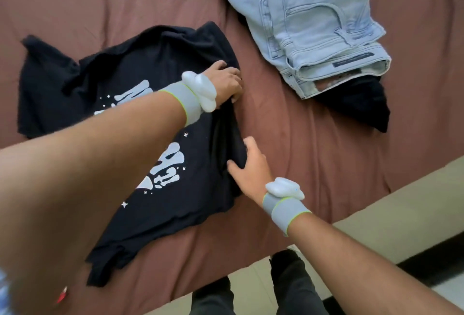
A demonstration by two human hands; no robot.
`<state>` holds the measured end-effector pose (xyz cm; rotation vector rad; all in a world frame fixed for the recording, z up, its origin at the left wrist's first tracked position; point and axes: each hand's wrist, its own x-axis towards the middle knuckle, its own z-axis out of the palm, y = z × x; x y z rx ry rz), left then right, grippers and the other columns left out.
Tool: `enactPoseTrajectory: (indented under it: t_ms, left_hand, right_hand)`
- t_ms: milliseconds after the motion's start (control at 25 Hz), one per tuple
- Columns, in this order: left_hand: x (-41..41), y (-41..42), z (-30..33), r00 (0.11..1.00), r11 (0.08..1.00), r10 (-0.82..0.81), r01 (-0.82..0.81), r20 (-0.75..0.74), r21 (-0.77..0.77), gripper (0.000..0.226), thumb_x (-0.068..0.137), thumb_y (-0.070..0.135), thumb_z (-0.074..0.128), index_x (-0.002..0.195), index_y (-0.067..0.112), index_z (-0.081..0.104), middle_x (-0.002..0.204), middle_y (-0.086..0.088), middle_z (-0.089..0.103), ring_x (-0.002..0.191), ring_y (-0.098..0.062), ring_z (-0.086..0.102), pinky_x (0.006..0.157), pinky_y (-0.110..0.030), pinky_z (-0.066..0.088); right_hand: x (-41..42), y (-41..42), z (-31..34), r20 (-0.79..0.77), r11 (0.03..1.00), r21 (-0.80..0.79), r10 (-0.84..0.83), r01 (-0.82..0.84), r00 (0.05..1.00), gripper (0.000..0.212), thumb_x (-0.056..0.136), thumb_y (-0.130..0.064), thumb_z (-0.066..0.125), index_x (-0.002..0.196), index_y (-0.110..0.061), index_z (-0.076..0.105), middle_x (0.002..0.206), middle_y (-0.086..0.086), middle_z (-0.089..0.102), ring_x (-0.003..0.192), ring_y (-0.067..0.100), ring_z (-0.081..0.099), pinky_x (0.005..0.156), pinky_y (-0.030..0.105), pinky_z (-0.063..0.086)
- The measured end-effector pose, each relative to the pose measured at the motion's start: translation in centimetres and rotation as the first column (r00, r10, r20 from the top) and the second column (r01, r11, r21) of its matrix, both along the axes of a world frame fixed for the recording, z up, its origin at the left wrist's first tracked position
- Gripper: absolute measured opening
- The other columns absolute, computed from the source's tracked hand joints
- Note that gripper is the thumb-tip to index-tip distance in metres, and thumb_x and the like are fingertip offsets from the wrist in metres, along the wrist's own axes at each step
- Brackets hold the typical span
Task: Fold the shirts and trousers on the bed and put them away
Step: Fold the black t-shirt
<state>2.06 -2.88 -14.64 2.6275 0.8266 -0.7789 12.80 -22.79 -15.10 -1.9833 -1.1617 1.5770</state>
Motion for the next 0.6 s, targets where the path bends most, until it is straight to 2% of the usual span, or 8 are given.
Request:
enactPoseTrajectory:
  t_ms: [80, 120, 200, 240, 360, 440, 520, 600]
  left_hand:
    - [0.1, 0.7, 0.1, 0.992, 0.996, -0.092, 0.091, 0.084, 0.015, 0.024, 0.078, 0.007, 0.062, 0.09, 0.026, 0.053, 0.112, 0.004, 0.065, 0.12, -0.02, 0.047, 0.104, -0.036, 0.025]
    - [0.5, 0.8, 0.2, 0.984, 0.99, -0.141, 0.141, 0.106, 0.015, 0.028, 0.081, 0.005, 0.058, 0.099, 0.026, 0.055, 0.108, 0.004, 0.066, 0.114, -0.021, 0.05, 0.102, -0.034, 0.03]
    - [0.6, 1.2, 0.2, 0.989, 0.99, -0.143, 0.143, 0.039, 0.017, 0.048, 0.088, 0.002, 0.049, 0.128, 0.027, 0.052, 0.111, 0.002, 0.063, 0.112, -0.024, 0.049, 0.098, -0.035, 0.035]
    - [0.7, 1.6, 0.2, 0.992, 0.991, -0.126, 0.125, 0.001, 0.042, 0.05, 0.091, 0.003, 0.047, 0.134, 0.028, 0.051, 0.113, -0.001, 0.06, 0.114, -0.025, 0.048, 0.097, -0.036, 0.035]
    - [1.4, 3.0, 0.3, 0.991, 0.982, -0.108, 0.119, -0.079, 0.148, 0.033, 0.094, 0.005, 0.047, 0.12, 0.014, 0.065, 0.123, -0.008, 0.055, 0.122, -0.03, 0.04, 0.098, -0.043, 0.032]
    - [1.1, 4.2, 0.4, 0.986, 0.981, -0.141, 0.15, -0.086, 0.119, 0.025, 0.086, 0.003, 0.057, 0.106, 0.008, 0.069, 0.126, -0.008, 0.059, 0.127, -0.03, 0.041, 0.099, -0.043, 0.031]
    - [0.8, 5.4, 1.6, 0.979, 0.974, -0.202, 0.202, -0.015, 0.106, 0.016, 0.074, 0.0, 0.065, 0.086, 0.009, 0.069, 0.102, -0.011, 0.068, 0.099, -0.032, 0.056, 0.095, -0.042, 0.038]
    - [1.3, 6.5, 3.1, 0.976, 0.986, -0.142, 0.125, 0.162, 0.115, 0.013, 0.074, -0.003, 0.061, 0.074, 0.009, 0.058, 0.079, -0.015, 0.067, 0.071, -0.031, 0.052, 0.089, -0.044, 0.041]
  right_hand:
    - [1.0, -0.5, 0.0, -0.174, 0.993, -0.11, 0.032, -0.052, 0.984, 0.06, 0.067, -0.031, 0.081, 0.114, -0.023, 0.044, 0.107, -0.004, 0.066, 0.101, 0.019, 0.062, 0.087, 0.034, 0.048]
    - [1.4, -0.7, 0.0, -0.233, 0.981, -0.165, 0.064, -0.104, 0.97, 0.065, 0.062, -0.035, 0.083, 0.115, -0.025, 0.046, 0.11, -0.006, 0.066, 0.103, 0.016, 0.063, 0.091, 0.038, 0.05]
    - [1.6, -0.8, 0.5, -0.269, 0.944, -0.207, 0.198, -0.257, 0.943, 0.058, 0.063, -0.034, 0.081, 0.111, -0.021, 0.052, 0.109, -0.006, 0.066, 0.099, 0.014, 0.064, 0.091, 0.039, 0.051]
    - [1.6, -0.9, 0.8, -0.247, 0.926, -0.2, 0.269, -0.32, 0.931, 0.048, 0.068, -0.029, 0.078, 0.108, -0.017, 0.053, 0.106, -0.004, 0.065, 0.096, 0.016, 0.063, 0.088, 0.039, 0.051]
    - [2.4, -0.4, 1.8, -0.054, 0.857, -0.118, 0.499, -0.501, 0.865, 0.026, 0.077, -0.014, 0.064, 0.097, -0.011, 0.049, 0.099, 0.009, 0.061, 0.089, 0.03, 0.058, 0.08, 0.042, 0.051]
    - [3.6, 0.0, 2.0, 0.151, 0.805, -0.102, 0.594, -0.585, 0.791, 0.031, 0.076, -0.008, 0.059, 0.105, -0.014, 0.047, 0.105, 0.015, 0.062, 0.094, 0.039, 0.059, 0.076, 0.04, 0.049]
    - [5.6, 0.5, 2.2, 0.327, 0.823, -0.13, 0.562, -0.553, 0.76, 0.041, 0.076, -0.003, 0.054, 0.113, -0.017, 0.041, 0.107, 0.013, 0.063, 0.096, 0.041, 0.06, 0.069, 0.036, 0.043]
    - [7.8, 1.2, 2.4, 0.465, 0.888, -0.142, 0.45, -0.437, 0.763, 0.037, 0.077, 0.0, 0.051, 0.105, -0.019, 0.037, 0.106, 0.01, 0.061, 0.095, 0.041, 0.06, 0.068, 0.035, 0.038]
